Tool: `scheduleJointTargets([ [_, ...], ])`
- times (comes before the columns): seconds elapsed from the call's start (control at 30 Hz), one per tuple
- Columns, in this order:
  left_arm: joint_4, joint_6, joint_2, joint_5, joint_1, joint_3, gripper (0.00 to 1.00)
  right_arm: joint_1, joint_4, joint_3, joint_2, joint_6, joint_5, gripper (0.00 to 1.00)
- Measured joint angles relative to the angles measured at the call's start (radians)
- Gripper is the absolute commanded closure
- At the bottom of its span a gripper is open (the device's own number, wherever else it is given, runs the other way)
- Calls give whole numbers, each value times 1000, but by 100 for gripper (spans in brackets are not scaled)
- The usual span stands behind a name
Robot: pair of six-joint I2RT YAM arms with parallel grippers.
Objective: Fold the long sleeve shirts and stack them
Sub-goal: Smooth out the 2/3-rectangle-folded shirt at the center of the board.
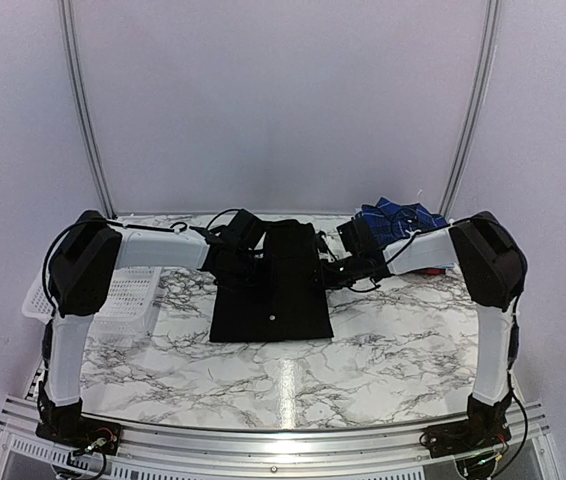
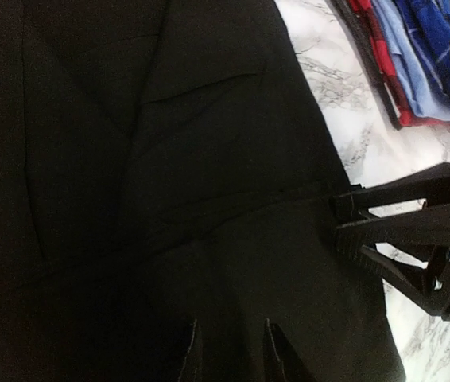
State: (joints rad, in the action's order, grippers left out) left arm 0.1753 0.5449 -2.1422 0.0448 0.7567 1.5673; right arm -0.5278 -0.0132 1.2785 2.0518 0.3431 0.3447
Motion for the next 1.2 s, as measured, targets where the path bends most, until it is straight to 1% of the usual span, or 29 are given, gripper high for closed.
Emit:
scheduleJointTargets([
  [0.13, 2, -3, -82, 14, -23, 50, 71, 18, 5, 0, 43, 9, 12, 77],
  [0.3, 17, -15, -159, 52, -35, 142, 66, 39, 5, 0, 41, 21, 11, 71],
  [0.43, 45, -32, -171, 64, -35, 204, 61, 43, -16, -10, 15, 20, -9, 65],
  [0.57, 63, -40, -134, 68, -35, 194, 56, 43, -48, -65, -72, 18, -40, 62],
  [0.63, 69, -40, -74, 67, -35, 142, 55, 36, -56, -110, -138, 18, -52, 61],
  [0.73, 84, -37, 67, 56, -35, 29, 55, 24, -55, -184, -240, 19, -71, 61],
  [0.9, 75, -21, 374, 21, -35, -225, 56, -53, -50, -319, -364, 34, -95, 62],
  [0.97, 68, -9, 470, 4, -35, -329, 58, -95, -48, -370, -393, 50, -99, 62],
  [1.07, 61, 16, 573, -27, -35, -490, 59, -141, -47, -435, -417, 74, -105, 64],
  [1.13, 61, 36, 628, -45, -35, -605, 60, -151, -47, -467, -429, 92, -108, 65],
  [1.2, 61, 53, 663, -55, -35, -690, 62, -157, -43, -492, -438, 105, -115, 66],
])
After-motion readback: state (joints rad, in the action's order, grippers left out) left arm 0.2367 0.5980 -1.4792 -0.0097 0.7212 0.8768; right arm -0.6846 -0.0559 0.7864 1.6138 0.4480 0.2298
